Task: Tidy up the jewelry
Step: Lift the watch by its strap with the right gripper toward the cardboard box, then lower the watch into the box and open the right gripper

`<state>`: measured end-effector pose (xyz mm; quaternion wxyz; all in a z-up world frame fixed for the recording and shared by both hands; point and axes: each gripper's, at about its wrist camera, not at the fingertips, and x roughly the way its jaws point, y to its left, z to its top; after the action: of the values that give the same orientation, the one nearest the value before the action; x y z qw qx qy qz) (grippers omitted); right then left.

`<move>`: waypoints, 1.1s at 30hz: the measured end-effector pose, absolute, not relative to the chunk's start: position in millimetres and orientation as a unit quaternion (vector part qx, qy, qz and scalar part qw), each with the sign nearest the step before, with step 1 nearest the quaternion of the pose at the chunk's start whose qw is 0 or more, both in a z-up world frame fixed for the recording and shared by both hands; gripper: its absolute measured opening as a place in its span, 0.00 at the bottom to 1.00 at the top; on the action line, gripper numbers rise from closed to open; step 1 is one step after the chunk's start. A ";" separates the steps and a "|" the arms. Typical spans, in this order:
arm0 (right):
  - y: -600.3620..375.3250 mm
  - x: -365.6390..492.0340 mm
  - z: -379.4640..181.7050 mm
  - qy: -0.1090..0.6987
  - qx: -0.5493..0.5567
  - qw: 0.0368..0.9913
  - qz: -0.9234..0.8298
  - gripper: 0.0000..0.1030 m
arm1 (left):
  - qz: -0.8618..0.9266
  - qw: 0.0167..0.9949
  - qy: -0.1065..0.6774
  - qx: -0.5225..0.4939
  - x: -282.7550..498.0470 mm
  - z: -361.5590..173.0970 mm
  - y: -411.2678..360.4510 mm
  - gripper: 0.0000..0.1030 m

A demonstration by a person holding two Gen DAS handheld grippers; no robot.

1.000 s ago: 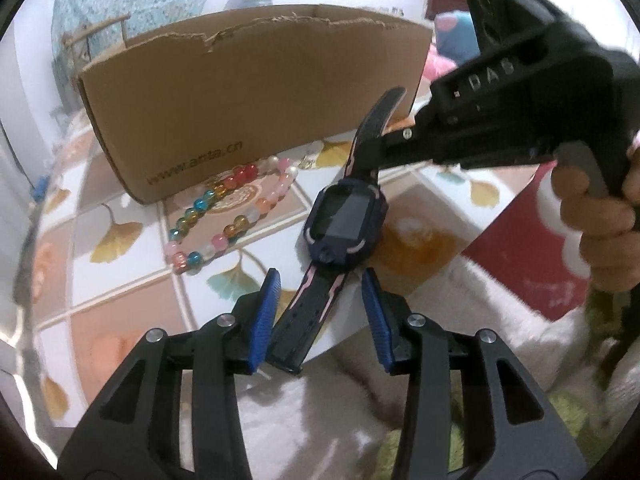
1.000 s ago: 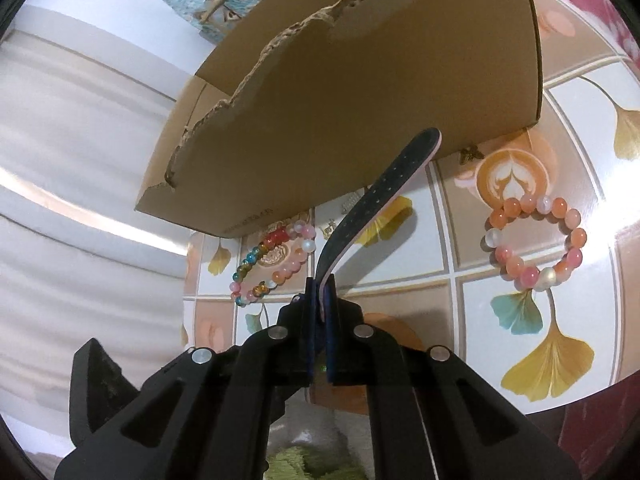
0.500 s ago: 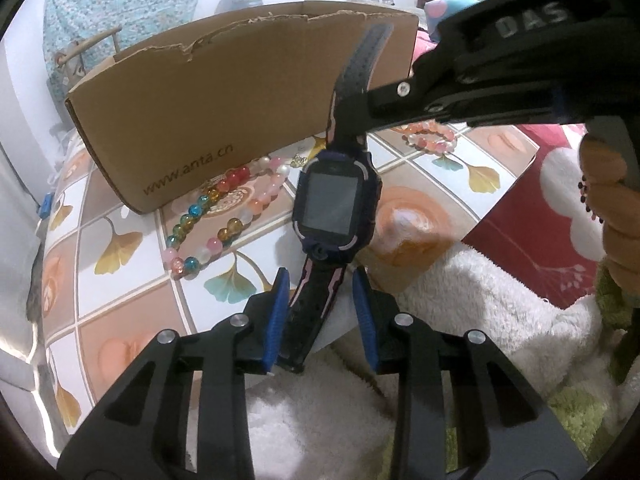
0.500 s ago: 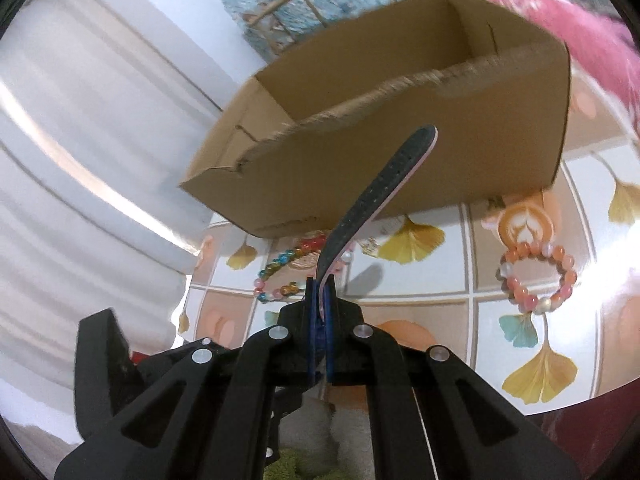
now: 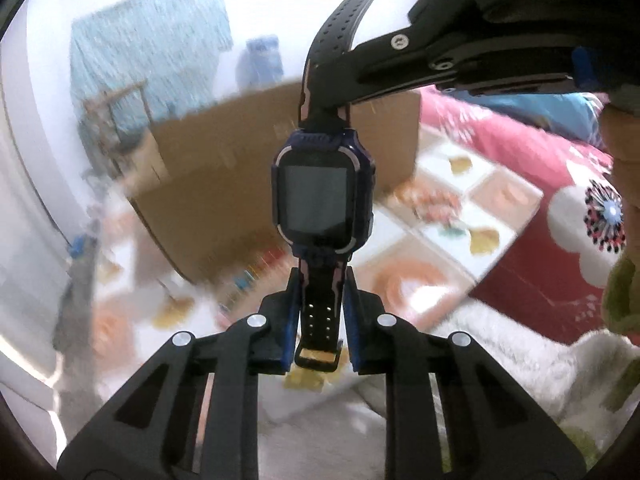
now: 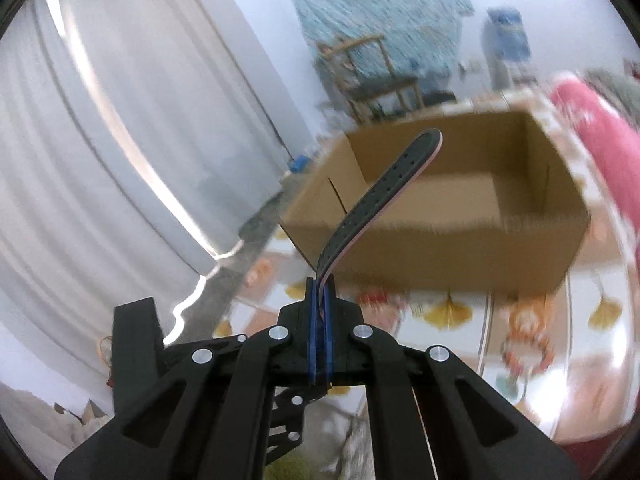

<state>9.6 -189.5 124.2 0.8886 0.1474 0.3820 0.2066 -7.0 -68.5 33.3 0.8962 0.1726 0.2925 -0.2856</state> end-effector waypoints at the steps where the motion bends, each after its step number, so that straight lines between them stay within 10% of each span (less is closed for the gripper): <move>1: -187.4 12.5 131.8 0.374 0.141 0.892 0.210 0.03 | -0.281 0.900 0.281 0.177 -4.7 43.5 -68.2 0.19; 13: -208.4 160.9 196.4 0.348 0.102 0.903 0.232 0.03 | -0.255 0.907 0.240 0.233 142.9 121.2 -75.2 0.18; 33: -214.3 329.1 46.2 0.563 0.086 0.809 0.144 0.04 | -0.180 0.884 0.325 0.282 236.1 69.1 -72.5 0.24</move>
<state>329.1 -214.3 46.2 0.8093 0.0862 0.5629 0.1443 236.1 -72.5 69.1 0.8843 0.2821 0.3255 -0.1800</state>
